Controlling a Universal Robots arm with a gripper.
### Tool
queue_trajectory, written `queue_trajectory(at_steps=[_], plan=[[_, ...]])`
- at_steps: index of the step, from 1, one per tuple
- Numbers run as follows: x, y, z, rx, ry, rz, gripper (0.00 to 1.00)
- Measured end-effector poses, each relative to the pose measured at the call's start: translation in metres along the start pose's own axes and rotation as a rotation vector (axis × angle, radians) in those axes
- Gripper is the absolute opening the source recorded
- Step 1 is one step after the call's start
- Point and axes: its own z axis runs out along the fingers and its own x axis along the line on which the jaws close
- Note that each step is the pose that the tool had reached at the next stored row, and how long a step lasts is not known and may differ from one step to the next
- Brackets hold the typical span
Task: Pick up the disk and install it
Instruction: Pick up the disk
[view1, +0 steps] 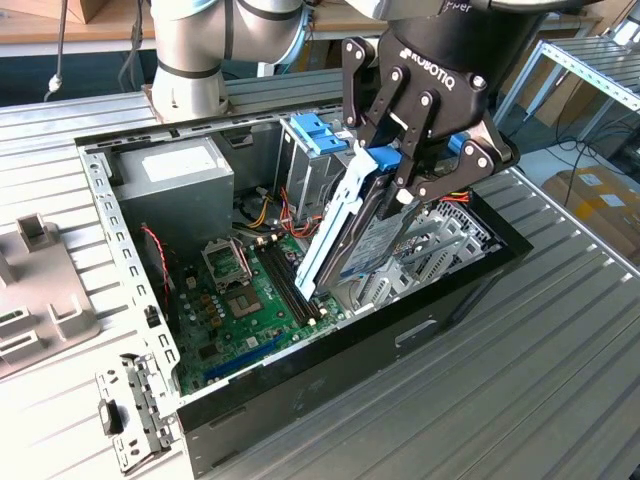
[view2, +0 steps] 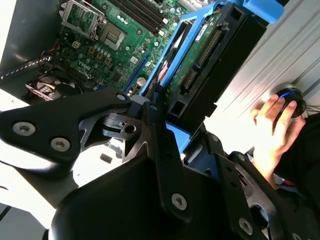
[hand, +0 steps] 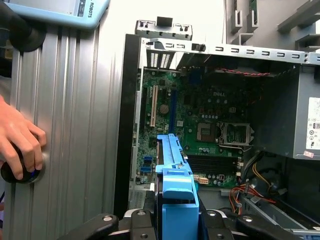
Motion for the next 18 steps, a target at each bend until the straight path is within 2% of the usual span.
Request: queue_trajectory(at_steps=[18], plan=[[0.0032,-0.0085,-0.0001,0.0,0.0,0.0,0.37]])
